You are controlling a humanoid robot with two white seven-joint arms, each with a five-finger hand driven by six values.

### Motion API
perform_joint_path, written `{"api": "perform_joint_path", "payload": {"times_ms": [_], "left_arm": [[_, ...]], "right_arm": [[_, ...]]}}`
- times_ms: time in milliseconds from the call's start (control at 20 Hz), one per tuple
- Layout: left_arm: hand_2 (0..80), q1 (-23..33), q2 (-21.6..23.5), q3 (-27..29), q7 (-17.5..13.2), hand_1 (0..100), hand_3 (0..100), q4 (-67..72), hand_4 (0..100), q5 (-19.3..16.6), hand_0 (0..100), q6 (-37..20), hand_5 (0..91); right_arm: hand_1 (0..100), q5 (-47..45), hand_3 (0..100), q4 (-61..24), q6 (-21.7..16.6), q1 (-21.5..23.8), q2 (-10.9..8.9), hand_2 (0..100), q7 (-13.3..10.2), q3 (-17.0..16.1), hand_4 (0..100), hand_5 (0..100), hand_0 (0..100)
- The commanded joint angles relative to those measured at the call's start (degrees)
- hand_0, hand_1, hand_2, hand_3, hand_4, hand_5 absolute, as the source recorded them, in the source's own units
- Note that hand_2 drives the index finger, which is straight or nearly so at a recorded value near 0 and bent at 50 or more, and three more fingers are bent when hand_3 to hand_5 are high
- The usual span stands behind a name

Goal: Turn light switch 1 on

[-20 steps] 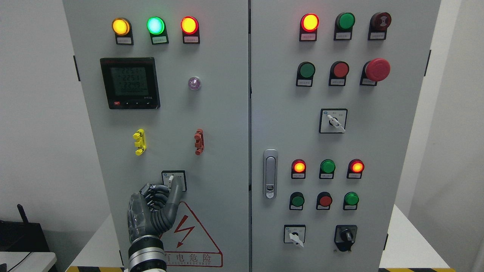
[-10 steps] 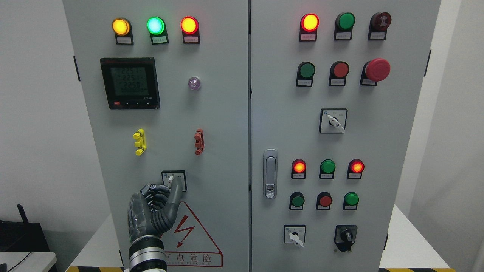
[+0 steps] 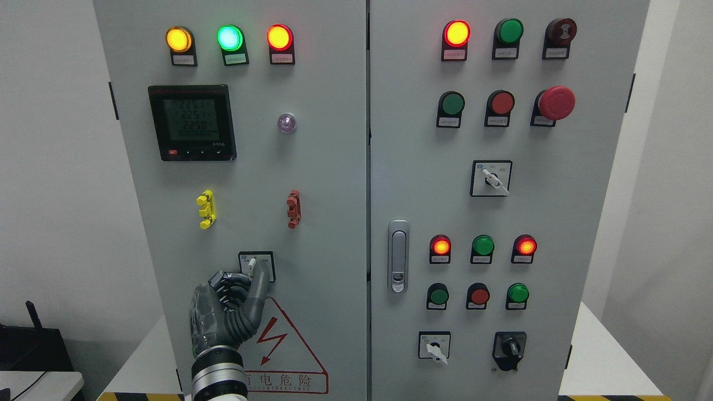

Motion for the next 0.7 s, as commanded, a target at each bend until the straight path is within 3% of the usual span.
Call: {"api": "perform_joint_path", "payload": {"times_ms": [0, 651], "left_arm": [[60.5, -0.08, 0.0, -0.3, 0.27, 42, 86, 0.06, 86, 0.02, 25, 0.03, 81.4], [60.9, -0.08, 0.0, -0.21, 0.19, 35, 86, 0.06, 86, 0.02, 39, -0.06, 81.6]], "right_arm": [[39, -1.49, 0, 0.0, 0.03, 0.0, 0.0, 0, 0.05, 1.14, 0, 0, 12], [39, -1.49, 0, 0.0, 0.03, 0.0, 0.0, 0, 0.05, 1.14, 0, 0, 12]]}}
